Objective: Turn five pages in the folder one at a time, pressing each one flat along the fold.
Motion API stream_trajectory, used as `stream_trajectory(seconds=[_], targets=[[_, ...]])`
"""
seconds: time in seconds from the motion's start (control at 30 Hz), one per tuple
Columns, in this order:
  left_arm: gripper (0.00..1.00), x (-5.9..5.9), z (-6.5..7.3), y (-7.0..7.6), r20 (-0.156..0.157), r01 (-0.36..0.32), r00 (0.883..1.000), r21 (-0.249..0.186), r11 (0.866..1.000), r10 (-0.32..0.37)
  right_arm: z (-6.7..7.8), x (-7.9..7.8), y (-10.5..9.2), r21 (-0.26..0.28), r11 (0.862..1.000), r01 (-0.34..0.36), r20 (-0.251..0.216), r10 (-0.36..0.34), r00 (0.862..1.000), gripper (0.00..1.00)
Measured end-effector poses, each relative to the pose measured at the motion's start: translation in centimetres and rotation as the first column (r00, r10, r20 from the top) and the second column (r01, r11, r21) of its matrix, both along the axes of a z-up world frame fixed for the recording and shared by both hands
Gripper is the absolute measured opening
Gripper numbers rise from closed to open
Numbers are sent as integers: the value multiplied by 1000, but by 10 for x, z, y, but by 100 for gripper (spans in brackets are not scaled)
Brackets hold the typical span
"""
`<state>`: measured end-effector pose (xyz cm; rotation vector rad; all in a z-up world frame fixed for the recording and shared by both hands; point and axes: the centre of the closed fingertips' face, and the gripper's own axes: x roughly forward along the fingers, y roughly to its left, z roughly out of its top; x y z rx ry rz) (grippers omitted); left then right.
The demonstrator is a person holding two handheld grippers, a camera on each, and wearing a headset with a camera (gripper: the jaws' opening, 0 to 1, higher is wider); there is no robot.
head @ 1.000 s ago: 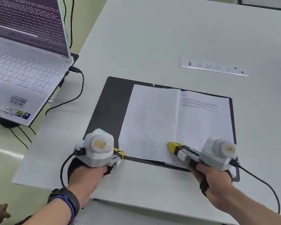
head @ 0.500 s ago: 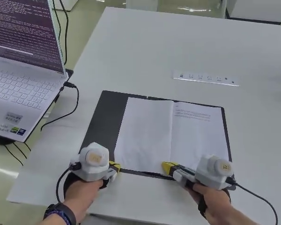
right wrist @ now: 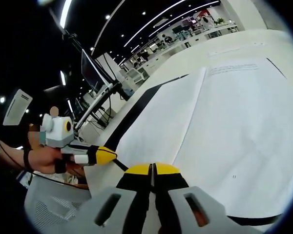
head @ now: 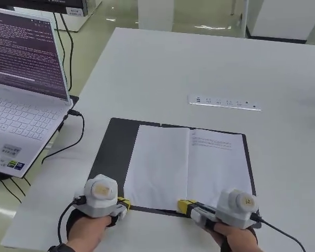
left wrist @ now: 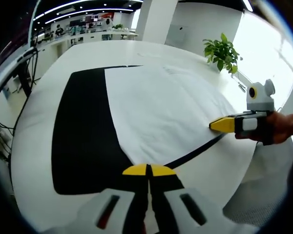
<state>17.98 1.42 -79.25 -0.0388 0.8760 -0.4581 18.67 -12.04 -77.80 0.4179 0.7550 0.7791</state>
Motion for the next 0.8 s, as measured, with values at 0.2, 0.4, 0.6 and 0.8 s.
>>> stream_trajectory(seconds=[0.2,0.4,0.6,0.8], targets=[[4,-5,5,-4,-16,18,1000,10,1000,-18,5,-5,-5,14,1000,-13,-8,13,1000,7],[12,-9,16,-5,7,32,999,2,999,-32,14,-7,-14,11,1000,-23,9,23,1000,15],[20,-13,30,-1,35,43,998,3,999,-43,26,-7,-29,-16,1000,-17,52,18,998,24],[24,-12,46,4,70,63,995,22,998,-64,30,-12,-44,-68,997,-33,72,38,997,32]])
